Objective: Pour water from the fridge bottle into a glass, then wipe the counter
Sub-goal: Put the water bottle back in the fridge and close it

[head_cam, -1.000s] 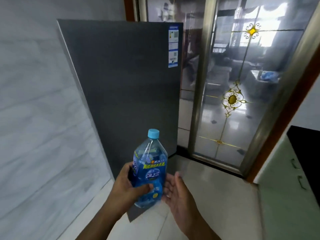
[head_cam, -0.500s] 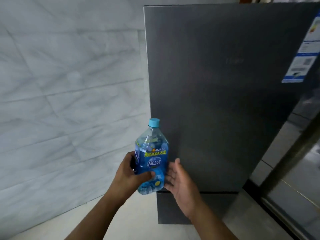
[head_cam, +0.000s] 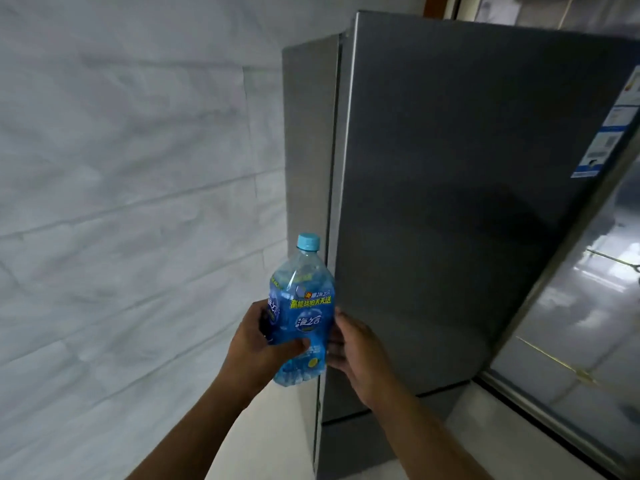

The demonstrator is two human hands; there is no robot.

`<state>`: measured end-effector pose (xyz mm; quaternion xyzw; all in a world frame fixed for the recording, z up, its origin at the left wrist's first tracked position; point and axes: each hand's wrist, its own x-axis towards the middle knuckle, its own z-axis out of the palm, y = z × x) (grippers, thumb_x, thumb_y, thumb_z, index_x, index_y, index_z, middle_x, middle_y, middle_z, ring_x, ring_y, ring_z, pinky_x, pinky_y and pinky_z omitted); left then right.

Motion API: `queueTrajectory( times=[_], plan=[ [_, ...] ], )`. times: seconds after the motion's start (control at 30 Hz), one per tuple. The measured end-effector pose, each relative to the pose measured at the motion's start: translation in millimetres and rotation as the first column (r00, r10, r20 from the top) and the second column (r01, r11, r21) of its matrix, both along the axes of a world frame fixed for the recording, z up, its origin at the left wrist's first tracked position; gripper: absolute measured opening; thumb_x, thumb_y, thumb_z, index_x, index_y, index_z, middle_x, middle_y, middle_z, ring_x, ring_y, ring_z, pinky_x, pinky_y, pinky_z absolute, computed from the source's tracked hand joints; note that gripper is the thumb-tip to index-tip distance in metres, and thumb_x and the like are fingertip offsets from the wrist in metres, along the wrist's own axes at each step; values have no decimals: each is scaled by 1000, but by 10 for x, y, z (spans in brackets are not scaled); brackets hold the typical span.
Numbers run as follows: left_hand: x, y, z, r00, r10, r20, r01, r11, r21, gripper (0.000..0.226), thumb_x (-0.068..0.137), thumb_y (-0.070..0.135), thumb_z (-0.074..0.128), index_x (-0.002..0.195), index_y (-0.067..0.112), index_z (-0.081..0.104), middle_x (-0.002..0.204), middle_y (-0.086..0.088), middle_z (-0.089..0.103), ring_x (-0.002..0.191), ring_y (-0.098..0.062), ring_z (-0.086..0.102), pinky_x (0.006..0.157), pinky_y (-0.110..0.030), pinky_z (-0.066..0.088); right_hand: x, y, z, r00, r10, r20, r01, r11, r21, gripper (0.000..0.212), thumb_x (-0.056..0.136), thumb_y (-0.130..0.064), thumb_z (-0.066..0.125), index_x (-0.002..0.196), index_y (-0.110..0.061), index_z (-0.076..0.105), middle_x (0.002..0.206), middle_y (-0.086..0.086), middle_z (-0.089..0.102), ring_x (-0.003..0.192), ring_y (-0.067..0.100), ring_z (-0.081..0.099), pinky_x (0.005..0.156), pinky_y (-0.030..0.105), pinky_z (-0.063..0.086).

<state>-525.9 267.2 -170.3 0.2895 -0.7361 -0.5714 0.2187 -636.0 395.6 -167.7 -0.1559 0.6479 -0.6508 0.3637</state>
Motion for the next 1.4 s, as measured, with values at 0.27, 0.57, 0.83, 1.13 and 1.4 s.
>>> queueTrajectory(
  times=[0.27, 0.57, 0.83, 1.13, 1.4],
  plan=[
    [-267, -604, 377, 980, -182, -78, 183, 983, 7, 61, 72, 9, 86, 123, 17, 52, 110, 4, 68, 99, -13, 69, 80, -30, 60, -55, -419, 246, 910, -157, -385, 178, 984, 20, 29, 104, -28, 42, 91, -16, 65, 87, 7, 72, 81, 17, 67, 72, 29, 52],
    [-449, -959, 603, 963, -222, -155, 228, 973, 24, 61, 72, 8, 87, 123, 15, 54, 111, 1, 69, 100, -18, 71, 85, -40, 61, -566, -510, 478, -465, 504, -728, 482, 834, 269, 33, 76, -24, 71, 105, -8, 75, 110, 10, 70, 128, 35, 51, 120, 52, 20],
    [-482, -964, 572, 967, -206, -148, 216, 975, 55, 64, 73, 9, 86, 128, 12, 52, 119, -6, 67, 107, -24, 68, 94, -51, 57, -553, -608, 516, -482, 649, -589, 575, 741, 346, 31, 79, -29, 69, 103, -11, 76, 94, 7, 70, 110, 33, 61, 120, 52, 21],
    [-362, -858, 554, 968, -198, -155, 199, 980, -9, 60, 74, 13, 86, 121, 22, 50, 112, 6, 65, 97, -7, 65, 74, -22, 56, -526, -627, 532, -495, 637, -591, 591, 745, 309, 18, 76, -25, 63, 81, -15, 76, 77, 3, 67, 90, 28, 58, 110, 44, 36],
    [-244, -554, 576, 918, -361, -166, 375, 925, 63, 55, 70, 3, 86, 107, 30, 56, 103, 6, 71, 85, 4, 71, 59, -15, 56, 194, -108, 715, -160, 622, -766, 728, 599, 334, 19, 46, -28, 78, 52, -18, 64, 54, 2, 55, 60, 25, 53, 71, 37, 30]
  ],
)
